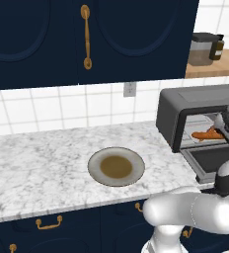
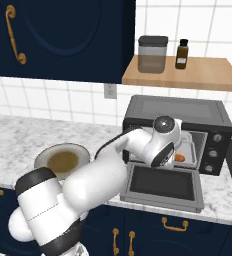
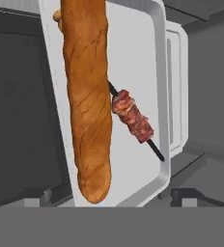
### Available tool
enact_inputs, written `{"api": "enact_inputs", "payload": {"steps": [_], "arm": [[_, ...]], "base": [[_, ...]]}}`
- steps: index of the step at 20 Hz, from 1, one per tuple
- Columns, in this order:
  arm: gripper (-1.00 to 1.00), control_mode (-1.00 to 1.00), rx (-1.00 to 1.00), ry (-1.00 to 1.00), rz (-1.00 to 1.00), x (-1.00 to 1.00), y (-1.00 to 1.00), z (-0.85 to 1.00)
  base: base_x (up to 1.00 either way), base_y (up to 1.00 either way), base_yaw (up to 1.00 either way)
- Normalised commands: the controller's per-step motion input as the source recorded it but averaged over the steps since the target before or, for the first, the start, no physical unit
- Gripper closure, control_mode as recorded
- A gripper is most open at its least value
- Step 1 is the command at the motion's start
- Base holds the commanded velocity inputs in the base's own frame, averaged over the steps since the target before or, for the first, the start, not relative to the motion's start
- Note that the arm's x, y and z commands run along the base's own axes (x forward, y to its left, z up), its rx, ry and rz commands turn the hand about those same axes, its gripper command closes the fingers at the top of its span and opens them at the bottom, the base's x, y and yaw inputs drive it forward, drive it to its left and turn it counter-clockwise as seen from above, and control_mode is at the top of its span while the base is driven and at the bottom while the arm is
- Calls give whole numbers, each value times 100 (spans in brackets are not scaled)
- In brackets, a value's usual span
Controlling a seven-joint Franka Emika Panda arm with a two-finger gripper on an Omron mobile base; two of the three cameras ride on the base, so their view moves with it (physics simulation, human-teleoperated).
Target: Pick up the kebab skewer and baguette bread, and place them inside the toaster oven. Close the toaster oven door and start by setting the timer.
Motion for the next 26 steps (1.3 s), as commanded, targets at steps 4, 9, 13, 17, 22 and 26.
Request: {"api": "enact_inputs", "payload": {"steps": [4,9,13,17,22,26], "arm": [[-100,-100,10,23,-44,-61,0,16],[-100,-100,18,38,-82,-43,0,0],[-100,-100,18,30,-82,-46,0,0],[-100,-100,11,7,-66,-16,-15,-1],[-100,-100,1,-1,-64,2,2,-22],[-100,-100,0,-7,-63,0,8,-41]], "base": [[0,0,0],[0,0,0],[0,0,0],[0,0,0],[0,0,0],[0,0,0]]}}
